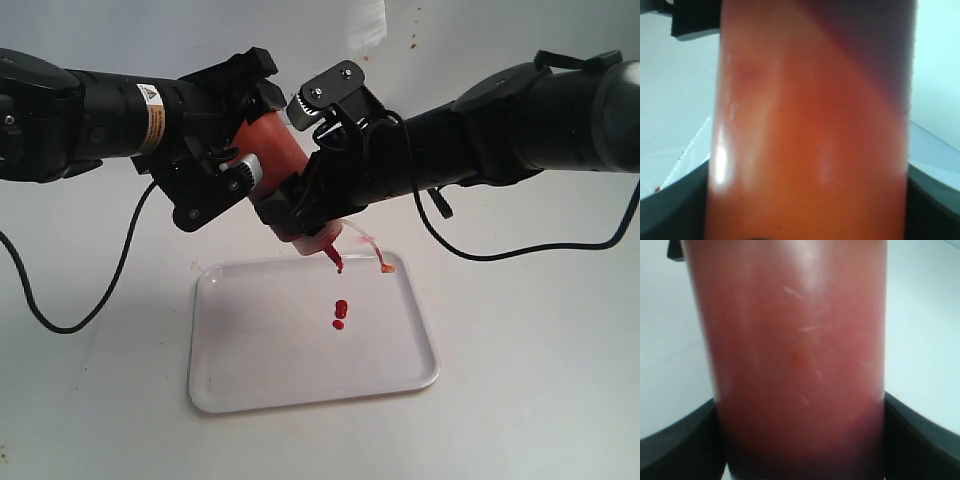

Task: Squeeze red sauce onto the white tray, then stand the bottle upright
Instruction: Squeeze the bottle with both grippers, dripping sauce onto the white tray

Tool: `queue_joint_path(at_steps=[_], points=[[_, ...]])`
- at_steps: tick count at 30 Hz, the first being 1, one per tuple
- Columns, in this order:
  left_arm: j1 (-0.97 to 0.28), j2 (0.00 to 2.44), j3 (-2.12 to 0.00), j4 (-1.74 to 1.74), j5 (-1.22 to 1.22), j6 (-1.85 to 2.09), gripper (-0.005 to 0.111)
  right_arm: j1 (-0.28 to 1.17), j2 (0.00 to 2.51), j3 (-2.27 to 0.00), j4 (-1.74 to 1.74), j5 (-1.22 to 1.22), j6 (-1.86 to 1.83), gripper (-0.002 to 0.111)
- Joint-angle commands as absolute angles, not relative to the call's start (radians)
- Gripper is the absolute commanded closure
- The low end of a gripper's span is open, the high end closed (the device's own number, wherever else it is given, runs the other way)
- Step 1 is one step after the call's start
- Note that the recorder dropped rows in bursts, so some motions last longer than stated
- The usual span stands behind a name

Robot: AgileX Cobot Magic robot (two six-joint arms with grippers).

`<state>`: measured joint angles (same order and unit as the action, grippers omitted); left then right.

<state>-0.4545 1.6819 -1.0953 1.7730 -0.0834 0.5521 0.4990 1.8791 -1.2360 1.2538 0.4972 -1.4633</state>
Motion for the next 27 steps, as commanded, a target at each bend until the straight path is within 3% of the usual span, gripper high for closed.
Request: queue_joint_path(at_steps=[1,7,9,12,15,17,27], points=[[-0.458,1.664,-1.105,1.744,-0.082,0.533,0.107,0.5,1.878,-1.235,1.256,0.509,-1.46,0.107],[-0.458,1.664,-1.105,1.744,-0.082,0.533,0.107,0.5,1.878,-1.235,1.256,0.509,-1.46,0.107],[-0.458,1.664,-1.105,1.744,-0.082,0.533,0.107,0.5,1.878,-1.235,1.256,0.507,-1.46,0.101],[-0.458,1.664,-1.105,1.744,-0.082,0.533,0.107,0.5,1.878,-1.235,1.256,0.507,-1.46,0.075],[-0.458,1.664,-1.105,1.744,-0.082,0.527,0.107,0.5,1.878,-1.235,1.256,0.507,-1.46,0.026],[-0.458,1.664,-1.105,1.744,-0.082,0.525,0.107,0.5,1.878,-1.235,1.256,0.507,-1.464,0.003],[-0.458,1.664,-1.105,1.744,-0.08,0.52,0.107,0.5,1.827,-1.235,1.148,0.499,-1.464,0.003]])
